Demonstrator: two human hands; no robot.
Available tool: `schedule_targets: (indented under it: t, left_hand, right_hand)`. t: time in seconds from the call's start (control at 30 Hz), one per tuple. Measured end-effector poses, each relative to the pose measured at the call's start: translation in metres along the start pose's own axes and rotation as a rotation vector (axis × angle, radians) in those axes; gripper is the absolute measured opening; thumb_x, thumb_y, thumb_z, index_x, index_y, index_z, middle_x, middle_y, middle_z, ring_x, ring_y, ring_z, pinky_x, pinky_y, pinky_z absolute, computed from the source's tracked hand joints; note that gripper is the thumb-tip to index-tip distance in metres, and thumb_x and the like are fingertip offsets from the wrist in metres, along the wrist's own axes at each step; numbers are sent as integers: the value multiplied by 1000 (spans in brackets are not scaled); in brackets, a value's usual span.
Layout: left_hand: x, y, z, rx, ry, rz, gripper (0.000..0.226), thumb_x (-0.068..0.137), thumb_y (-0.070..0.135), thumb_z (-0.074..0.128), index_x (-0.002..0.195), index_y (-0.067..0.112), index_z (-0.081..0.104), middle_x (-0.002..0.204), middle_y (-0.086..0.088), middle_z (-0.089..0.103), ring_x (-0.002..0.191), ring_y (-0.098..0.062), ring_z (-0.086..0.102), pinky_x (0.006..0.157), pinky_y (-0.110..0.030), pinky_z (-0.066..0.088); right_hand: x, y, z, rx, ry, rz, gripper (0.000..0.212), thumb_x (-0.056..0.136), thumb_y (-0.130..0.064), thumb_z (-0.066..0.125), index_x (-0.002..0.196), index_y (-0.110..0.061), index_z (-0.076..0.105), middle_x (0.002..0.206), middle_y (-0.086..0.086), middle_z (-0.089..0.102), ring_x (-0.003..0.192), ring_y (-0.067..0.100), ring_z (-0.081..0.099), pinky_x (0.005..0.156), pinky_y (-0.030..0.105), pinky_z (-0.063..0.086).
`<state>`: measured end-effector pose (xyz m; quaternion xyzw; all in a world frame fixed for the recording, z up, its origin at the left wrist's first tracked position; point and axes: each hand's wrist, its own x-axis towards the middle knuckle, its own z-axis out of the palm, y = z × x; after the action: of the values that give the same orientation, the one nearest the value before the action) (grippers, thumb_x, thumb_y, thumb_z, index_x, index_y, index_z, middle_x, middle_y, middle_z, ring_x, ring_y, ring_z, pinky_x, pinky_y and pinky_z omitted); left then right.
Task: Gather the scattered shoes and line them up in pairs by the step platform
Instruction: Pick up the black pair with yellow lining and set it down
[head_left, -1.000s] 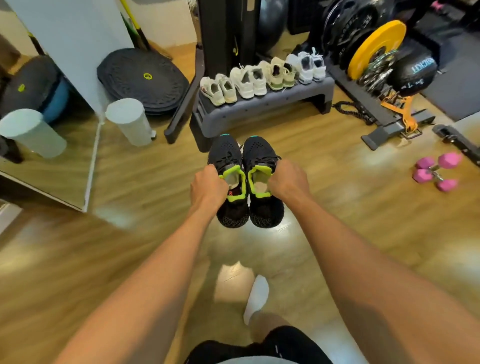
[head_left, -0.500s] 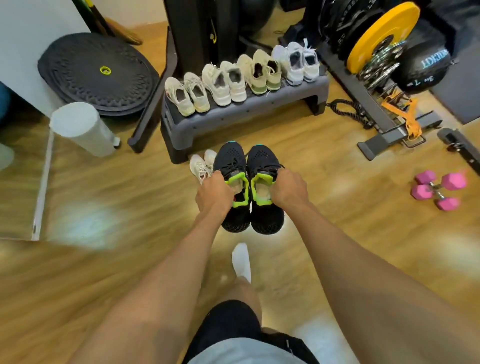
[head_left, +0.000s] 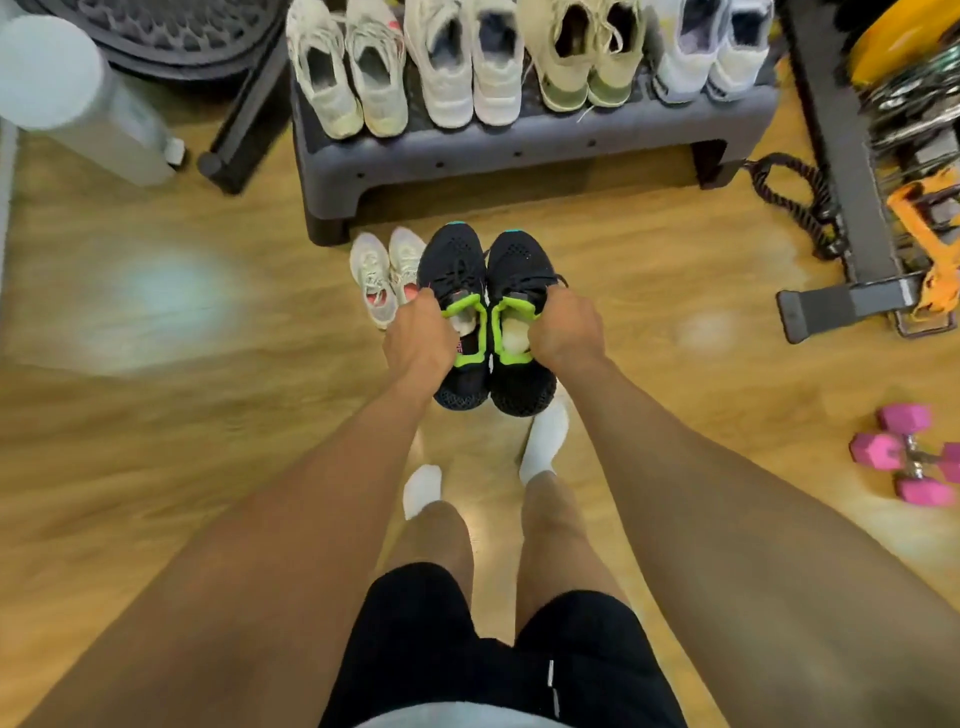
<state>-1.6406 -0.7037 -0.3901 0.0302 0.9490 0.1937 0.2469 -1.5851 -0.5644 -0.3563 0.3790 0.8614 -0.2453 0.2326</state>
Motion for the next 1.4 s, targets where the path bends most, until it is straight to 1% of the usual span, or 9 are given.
schedule_targets:
  t: [0.13, 0.3, 0.5, 0.67, 0.8, 0.9, 1.0, 1.17, 1.4]
  left_hand:
    - [54, 12, 66, -31, -10, -74, 28, 90, 6, 48, 117, 7, 53, 112, -20, 62, 104, -41, 57, 82, -45, 47]
    - [138, -1, 164, -44, 10, -143, 38, 89, 3, 47, 126, 7, 51, 113, -21, 62, 107, -41, 57, 84, -44, 46]
    - [257, -25, 278, -89, 104, -105, 37, 89, 0, 41, 123, 6, 55, 110, -18, 65, 103, -37, 59, 87, -42, 48]
    - [344, -45, 340, -63, 186, -51, 34, 89, -1, 42, 120, 5, 56, 105, -18, 66, 99, -37, 61, 83, -42, 48]
    - [398, -65, 370, 6, 203, -34, 30, 88, 1, 45, 115, 4, 56, 103, -21, 66, 97, -40, 61, 71, -37, 39]
    - [421, -78, 380, 8, 199, -39, 28, 88, 1, 44, 113, 2, 56, 104, -23, 65, 99, -42, 60, 71, -38, 40]
    - [427, -92, 386, 12, 158, -85, 29, 88, -1, 44, 115, 2, 54, 110, -25, 63, 106, -43, 57, 85, -44, 45]
    - [417, -99, 387, -16, 134, -83, 35, 88, -2, 45, 122, 3, 51, 110, -25, 63, 103, -44, 57, 87, -45, 46]
    - [406, -104, 385, 47, 116, -78, 44, 91, -1, 45, 135, 6, 44, 108, -24, 63, 103, -41, 58, 84, -43, 46]
  right_hand:
    - [88, 23, 21, -40, -20, -80, 29, 86, -3, 50, 114, -6, 53, 115, 17, 61, 107, 36, 56, 72, 33, 38]
    - [203, 52, 90, -55, -47, -115, 31, 87, -2, 47, 116, -9, 53, 113, 16, 62, 105, 36, 57, 70, 32, 36]
    - [339, 78, 186, -54, 64, -163, 31, 88, -2, 46, 117, -8, 54, 109, 17, 64, 103, 36, 57, 70, 32, 36]
    - [431, 78, 243, -29, 119, -216, 33, 87, -2, 47, 119, -10, 55, 111, 16, 64, 104, 36, 57, 72, 32, 38]
    - [486, 69, 276, -15, 103, -247, 35, 86, 0, 46, 119, -10, 54, 109, 18, 63, 104, 37, 56, 71, 32, 39]
    - [511, 59, 290, -23, 88, -276, 37, 86, -1, 47, 122, -11, 54, 114, 18, 61, 108, 38, 54, 74, 33, 40]
    - [516, 51, 303, -46, 48, -327, 48, 86, 0, 46, 133, -12, 48, 120, 17, 58, 114, 36, 52, 89, 38, 46]
    - [508, 57, 308, -78, 18, -346, 63, 86, 5, 42, 146, -11, 34, 111, 18, 62, 107, 37, 55, 85, 39, 51]
    - [497, 67, 315, -70, -38, -337, 61, 88, 4, 39, 147, -11, 32, 113, 21, 62, 107, 37, 56, 85, 40, 51]
